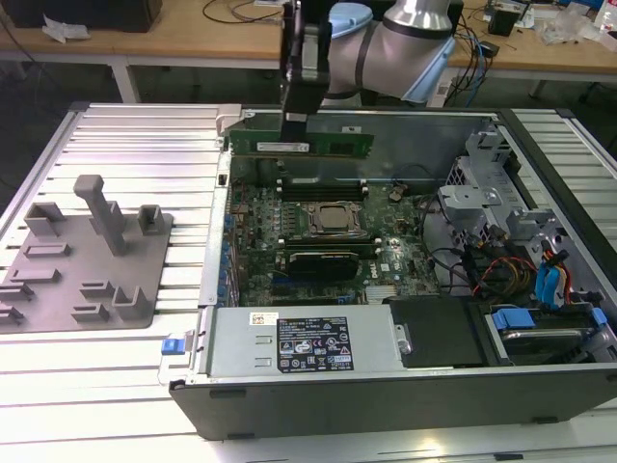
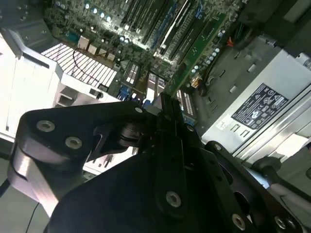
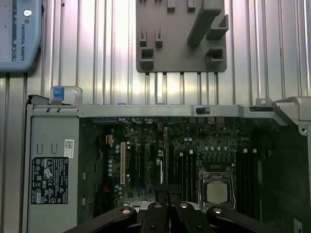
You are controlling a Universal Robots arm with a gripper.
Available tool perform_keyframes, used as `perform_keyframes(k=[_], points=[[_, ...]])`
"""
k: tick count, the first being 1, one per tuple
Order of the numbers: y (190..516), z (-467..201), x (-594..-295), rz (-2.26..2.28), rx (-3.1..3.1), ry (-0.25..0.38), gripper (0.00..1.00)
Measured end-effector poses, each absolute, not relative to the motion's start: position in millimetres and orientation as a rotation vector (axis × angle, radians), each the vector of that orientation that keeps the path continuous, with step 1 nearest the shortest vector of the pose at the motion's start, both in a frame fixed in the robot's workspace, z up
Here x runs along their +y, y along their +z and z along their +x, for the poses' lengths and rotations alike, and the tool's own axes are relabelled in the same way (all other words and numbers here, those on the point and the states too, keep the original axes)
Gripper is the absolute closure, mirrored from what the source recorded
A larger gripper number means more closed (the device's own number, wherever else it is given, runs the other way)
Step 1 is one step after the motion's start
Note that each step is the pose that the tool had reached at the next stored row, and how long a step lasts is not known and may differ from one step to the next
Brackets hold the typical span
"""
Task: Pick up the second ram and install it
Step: 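Pick up the second ram and move it above second insertion slot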
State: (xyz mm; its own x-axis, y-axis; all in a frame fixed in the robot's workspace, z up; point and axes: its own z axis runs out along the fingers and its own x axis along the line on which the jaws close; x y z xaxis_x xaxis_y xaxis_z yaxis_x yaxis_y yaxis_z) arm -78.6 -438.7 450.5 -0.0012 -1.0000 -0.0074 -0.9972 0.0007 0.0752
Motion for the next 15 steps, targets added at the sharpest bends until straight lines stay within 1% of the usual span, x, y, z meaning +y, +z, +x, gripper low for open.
perform_keyframes(k=[5,8,15], points=[[446.7,-60.8,-438.7,2.186,-2.187,-0.091,0.91],[434.7,-52.7,-436.9,2.185,-2.187,-0.091,0.91],[418.2,-43.6,-428.6,2.185,-2.187,-0.091,0.91]])
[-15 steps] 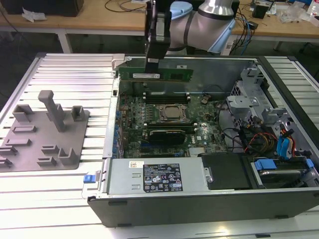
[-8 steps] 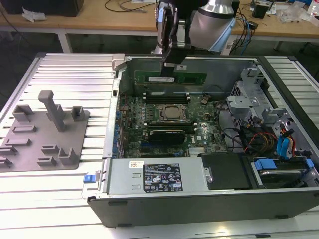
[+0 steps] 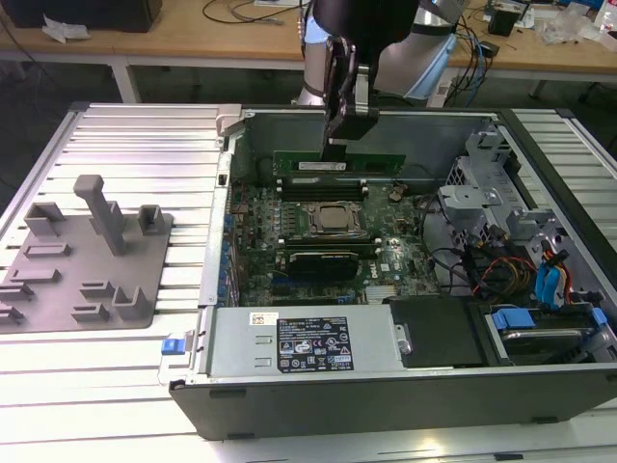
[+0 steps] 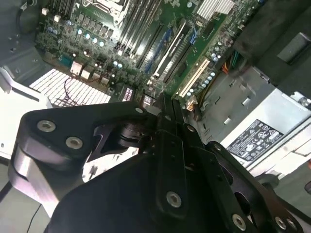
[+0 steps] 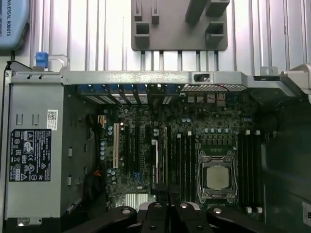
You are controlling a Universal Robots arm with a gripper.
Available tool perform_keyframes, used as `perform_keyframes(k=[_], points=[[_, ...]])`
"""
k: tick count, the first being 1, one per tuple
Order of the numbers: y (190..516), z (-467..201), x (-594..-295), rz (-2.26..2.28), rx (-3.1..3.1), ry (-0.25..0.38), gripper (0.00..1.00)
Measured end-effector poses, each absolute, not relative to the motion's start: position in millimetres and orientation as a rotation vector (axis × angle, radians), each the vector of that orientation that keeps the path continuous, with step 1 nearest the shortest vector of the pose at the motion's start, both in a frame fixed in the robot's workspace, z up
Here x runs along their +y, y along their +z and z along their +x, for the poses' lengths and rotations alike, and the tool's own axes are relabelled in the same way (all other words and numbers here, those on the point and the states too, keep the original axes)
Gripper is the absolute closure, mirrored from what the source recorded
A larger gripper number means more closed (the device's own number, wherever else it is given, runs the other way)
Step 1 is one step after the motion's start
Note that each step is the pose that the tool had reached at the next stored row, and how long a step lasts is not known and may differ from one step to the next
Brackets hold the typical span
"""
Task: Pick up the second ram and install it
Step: 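Pick up the second ram and move it above second insertion slot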
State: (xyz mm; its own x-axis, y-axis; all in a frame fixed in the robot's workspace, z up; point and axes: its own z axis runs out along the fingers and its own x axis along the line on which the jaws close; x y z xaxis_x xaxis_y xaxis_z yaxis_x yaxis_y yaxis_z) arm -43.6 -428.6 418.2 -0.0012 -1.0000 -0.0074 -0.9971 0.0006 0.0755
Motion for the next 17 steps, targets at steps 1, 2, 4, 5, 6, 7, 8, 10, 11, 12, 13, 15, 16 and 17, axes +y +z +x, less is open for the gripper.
perform_keyframes(k=[1,2,4,5,6,7,8,10,11,12,13,15,16,17], points=[[415.6,-42.5,-427.4,2.185,-2.187,-0.091,0.91],[413.7,-41.7,-426.8,2.186,-2.187,-0.091,0.91],[410.5,-40.3,-426.1,2.186,-2.187,-0.091,0.91],[408.9,-39.6,-425.7,2.186,-2.187,-0.091,0.91],[407.0,-38.9,-425.4,2.186,-2.187,-0.091,0.91],[405.3,-38.0,-425.0,2.185,-2.187,-0.091,0.91],[402.9,-37.0,-424.4,2.185,-2.187,-0.091,0.91],[394.9,-34.5,-422.8,2.185,-2.187,-0.091,0.91],[390.7,-33.5,-422.2,2.185,-2.187,-0.091,0.91],[386.4,-32.8,-421.6,2.185,-2.187,-0.091,0.91],[382.8,-32.2,-421.1,2.185,-2.187,-0.091,0.91],[375.9,-30.8,-419.6,2.185,-2.187,-0.091,0.91],[373.1,-30.7,-418.9,2.186,-2.187,-0.091,0.91],[369.0,-30.8,-417.3,2.185,-2.188,-0.091,0.91]])
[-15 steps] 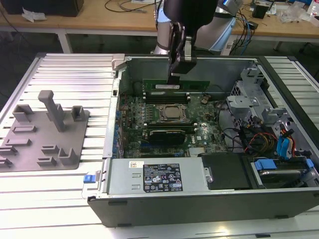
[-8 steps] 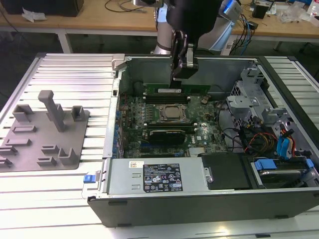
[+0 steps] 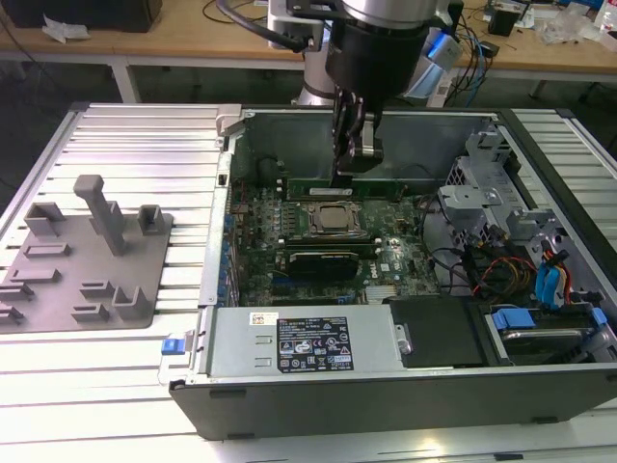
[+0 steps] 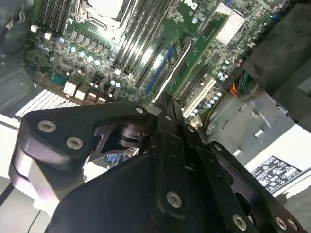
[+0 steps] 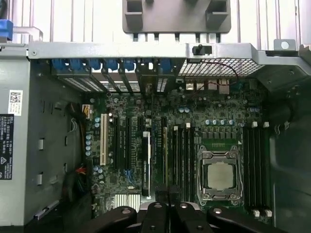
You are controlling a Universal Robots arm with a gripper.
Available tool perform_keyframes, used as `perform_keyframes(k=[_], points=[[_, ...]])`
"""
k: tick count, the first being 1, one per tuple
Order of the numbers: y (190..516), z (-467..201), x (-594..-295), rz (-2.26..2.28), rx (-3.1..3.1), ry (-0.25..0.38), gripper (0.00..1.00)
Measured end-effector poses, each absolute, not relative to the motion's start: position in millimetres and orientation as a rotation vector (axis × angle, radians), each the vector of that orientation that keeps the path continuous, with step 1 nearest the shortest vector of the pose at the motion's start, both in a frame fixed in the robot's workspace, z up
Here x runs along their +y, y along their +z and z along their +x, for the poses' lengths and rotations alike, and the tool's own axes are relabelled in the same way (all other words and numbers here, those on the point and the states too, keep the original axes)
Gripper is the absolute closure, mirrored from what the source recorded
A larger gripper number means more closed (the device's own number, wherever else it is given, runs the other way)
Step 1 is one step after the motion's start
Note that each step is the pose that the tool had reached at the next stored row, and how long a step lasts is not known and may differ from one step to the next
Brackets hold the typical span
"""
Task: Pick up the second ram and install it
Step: 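Pick up the second ram and move it above second insertion slot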
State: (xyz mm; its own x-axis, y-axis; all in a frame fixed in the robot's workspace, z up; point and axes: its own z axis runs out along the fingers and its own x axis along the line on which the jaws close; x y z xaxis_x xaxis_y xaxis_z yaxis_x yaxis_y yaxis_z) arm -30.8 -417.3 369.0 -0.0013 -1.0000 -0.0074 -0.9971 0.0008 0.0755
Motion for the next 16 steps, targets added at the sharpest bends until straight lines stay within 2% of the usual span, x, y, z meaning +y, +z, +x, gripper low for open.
perform_keyframes(k=[16], points=[[327.7,-30.9,-388.1,2.209,-2.185,-0.068,0.91]])
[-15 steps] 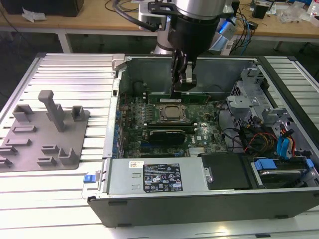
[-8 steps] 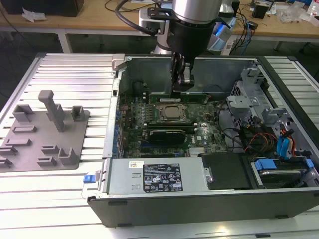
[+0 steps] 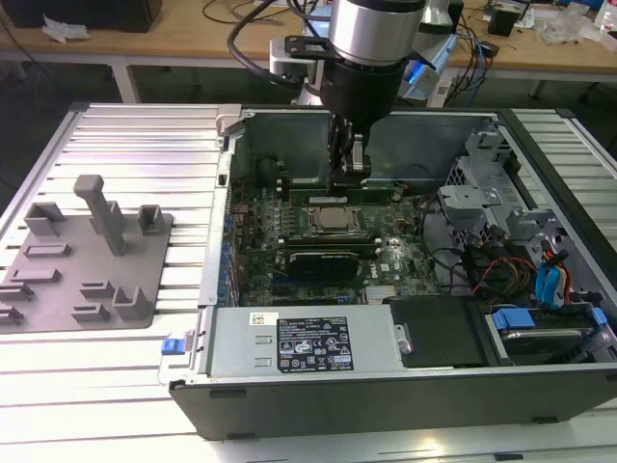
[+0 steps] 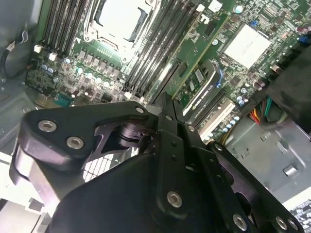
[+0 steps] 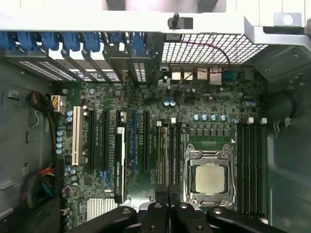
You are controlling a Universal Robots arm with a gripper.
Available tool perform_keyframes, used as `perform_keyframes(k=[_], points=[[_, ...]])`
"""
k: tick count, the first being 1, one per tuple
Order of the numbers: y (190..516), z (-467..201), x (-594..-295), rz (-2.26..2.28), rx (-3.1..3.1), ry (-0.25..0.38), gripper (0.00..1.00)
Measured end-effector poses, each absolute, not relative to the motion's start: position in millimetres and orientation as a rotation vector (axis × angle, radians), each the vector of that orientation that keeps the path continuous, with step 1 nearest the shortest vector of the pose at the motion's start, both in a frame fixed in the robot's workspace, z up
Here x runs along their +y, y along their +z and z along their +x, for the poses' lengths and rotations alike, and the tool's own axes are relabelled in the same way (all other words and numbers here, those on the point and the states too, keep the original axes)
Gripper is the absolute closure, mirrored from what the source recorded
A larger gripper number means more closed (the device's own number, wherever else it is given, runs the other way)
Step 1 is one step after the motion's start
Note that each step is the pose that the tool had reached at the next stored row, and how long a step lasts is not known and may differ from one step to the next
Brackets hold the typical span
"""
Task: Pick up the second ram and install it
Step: 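Pick up the second ram and move it above second insertion slot, then insert the second ram into the second slot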
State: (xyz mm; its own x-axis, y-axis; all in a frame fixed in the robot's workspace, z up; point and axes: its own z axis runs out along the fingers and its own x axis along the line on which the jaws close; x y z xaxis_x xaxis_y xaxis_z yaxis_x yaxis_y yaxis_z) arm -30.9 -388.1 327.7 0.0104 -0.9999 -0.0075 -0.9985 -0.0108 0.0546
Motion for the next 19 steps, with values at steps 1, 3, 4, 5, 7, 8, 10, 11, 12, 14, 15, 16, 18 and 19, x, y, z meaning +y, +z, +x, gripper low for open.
perform_keyframes(k=[1,3,4,5,7,8,10,11,12,14,15,16,18,19], points=[[325.4,-30.9,-387.4,2.209,-2.185,-0.067,0.91],[319.6,-30.9,-385.2,2.212,-2.184,-0.067,0.91],[319.1,-30.8,-384.9,2.212,-2.183,-0.067,0.91],[319.0,-30.8,-384.9,2.212,-2.183,-0.067,0.91],[318.9,-30.9,-384.8,2.212,-2.184,-0.067,0.91],[318.9,-30.9,-384.7,2.212,-2.184,-0.067,0.91],[318.8,-30.9,-384.6,2.212,-2.184,-0.066,0.91],[318.8,-30.9,-384.6,2.212,-2.184,-0.067,0.91],[318.8,-30.9,-384.6,2.212,-2.184,-0.067,0.91],[318.8,-30.9,-384.6,2.212,-2.184,-0.066,0.91],[318.7,-30.9,-384.5,2.212,-2.184,-0.067,0.91],[318.7,-30.9,-384.5,2.212,-2.184,-0.067,0.91],[318.7,-30.9,-384.4,2.212,-2.184,-0.066,0.91],[318.2,-30.9,-384.3,2.212,-2.184,-0.067,0.91]])
